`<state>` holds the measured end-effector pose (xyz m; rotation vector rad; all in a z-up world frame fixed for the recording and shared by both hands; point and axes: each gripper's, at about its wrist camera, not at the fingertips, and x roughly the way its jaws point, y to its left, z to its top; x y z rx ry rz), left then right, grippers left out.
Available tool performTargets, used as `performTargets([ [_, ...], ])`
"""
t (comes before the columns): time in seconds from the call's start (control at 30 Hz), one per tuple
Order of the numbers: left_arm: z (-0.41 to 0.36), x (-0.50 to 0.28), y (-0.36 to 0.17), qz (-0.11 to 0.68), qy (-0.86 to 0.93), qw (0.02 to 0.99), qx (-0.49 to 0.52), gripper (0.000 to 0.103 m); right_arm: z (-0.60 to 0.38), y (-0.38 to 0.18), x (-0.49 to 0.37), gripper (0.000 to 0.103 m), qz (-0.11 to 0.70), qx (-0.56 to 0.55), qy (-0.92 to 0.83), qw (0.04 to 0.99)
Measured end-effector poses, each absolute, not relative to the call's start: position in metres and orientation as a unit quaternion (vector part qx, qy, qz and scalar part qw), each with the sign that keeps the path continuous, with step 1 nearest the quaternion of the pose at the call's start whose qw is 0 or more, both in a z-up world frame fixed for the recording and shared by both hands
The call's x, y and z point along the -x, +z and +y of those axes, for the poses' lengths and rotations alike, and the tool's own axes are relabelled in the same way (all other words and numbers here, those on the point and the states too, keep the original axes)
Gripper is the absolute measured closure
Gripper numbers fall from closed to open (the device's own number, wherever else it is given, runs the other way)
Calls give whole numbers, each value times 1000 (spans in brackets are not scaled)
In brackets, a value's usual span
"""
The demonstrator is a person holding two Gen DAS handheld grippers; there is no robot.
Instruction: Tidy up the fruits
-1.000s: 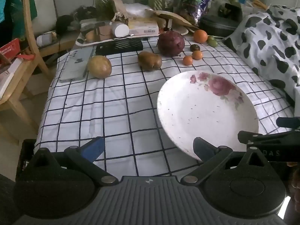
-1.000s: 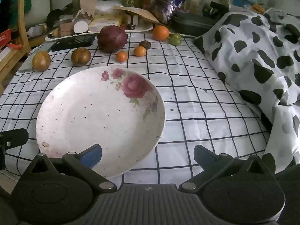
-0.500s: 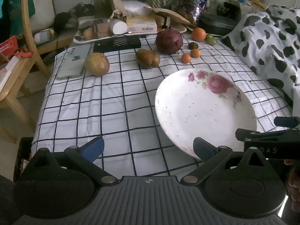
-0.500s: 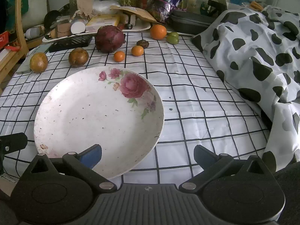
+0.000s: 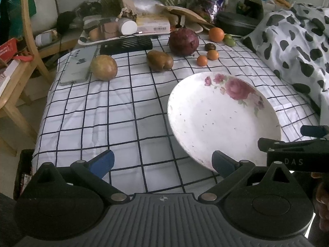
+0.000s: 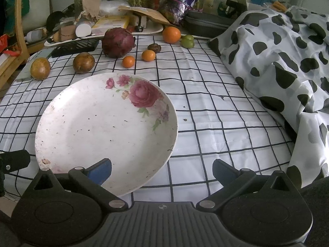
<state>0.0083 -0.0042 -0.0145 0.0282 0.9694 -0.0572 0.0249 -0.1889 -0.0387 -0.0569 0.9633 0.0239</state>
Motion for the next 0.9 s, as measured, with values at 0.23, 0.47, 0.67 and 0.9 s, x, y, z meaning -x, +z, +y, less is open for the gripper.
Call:
performTargets([
  [0.23,-4,-9,-15,469,-29,883,-12,0,-190,-39,-25,0,464,26,9,886],
  [0.47,-4,-10,-17,475,-31,879,-6,0,-190,-39,-25,0,463,25,9,886],
  [0.67,-4,-9,-17,476,-34,879,-4,0,-190,-38,-25,0,464,25,9,886],
  [0.9,-4,-9,-17,475,-34,879,-3,0,-190,-37,-25,0,459,23,8,888],
])
